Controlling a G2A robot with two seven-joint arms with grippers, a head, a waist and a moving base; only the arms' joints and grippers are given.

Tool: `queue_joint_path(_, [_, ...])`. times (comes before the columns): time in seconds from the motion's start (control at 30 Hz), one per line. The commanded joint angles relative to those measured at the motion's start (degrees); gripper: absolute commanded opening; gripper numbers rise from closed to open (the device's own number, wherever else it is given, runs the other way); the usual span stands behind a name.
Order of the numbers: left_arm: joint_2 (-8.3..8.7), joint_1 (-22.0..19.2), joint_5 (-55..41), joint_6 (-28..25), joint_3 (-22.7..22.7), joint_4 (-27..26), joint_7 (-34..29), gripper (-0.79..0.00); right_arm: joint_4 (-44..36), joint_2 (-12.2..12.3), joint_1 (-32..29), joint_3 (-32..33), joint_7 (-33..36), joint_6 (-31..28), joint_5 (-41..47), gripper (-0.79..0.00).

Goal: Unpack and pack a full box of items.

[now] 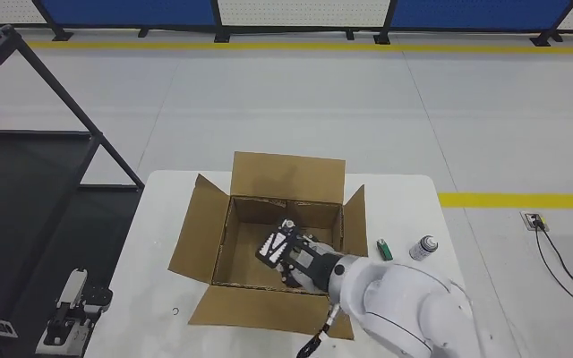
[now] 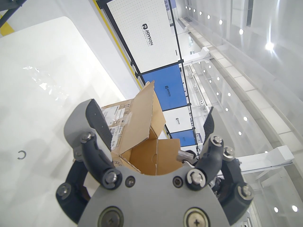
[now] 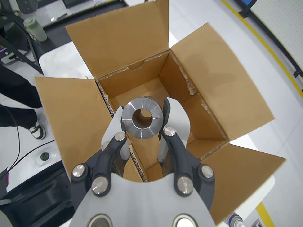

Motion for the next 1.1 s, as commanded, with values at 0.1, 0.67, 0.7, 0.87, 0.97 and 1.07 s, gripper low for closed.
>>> queue_joint_path(0.1, [-0.03, 0.1, -0.1, 0.0, 0.0, -0.1, -0.1, 0.0, 10.3, -2.1, 7.0, -5.1, 0.7, 3.4, 2.2, -0.785])
queue_joint_path(0.67, [0.0, -0.4, 0.3, 0.1, 0.3, -0.1, -0.6, 0.0, 13.3, -2.7, 7.2, -6.0, -2.6, 3.2, 3.5, -0.785])
queue_joint_path(0.7, [0.01, -0.7, 0.5, 0.2, 0.3, -0.1, -0.9, 0.0, 15.4, -3.2, 8.2, -6.6, -3.9, 2.0, 5.9, -0.785])
queue_joint_path(0.87, [-0.14, -0.8, 0.6, 0.1, 0.1, -0.1, -0.7, 0.0, 28.8, -6.9, 16.1, -13.0, -6.0, 2.5, 10.4, -0.785])
queue_joint_path(0.97, [-0.37, -0.3, -0.2, -0.3, -0.3, 0.2, 0.4, 0.0, 35.4, -9.3, 20.0, -17.8, -6.5, 2.8, 9.0, -0.785])
queue_joint_path(1.07, [-0.47, 0.1, -0.3, -0.6, -0.6, 0.2, 0.6, 0.0, 41.1, -11.4, 21.7, -20.5, -8.2, 3.2, 9.8, -0.785])
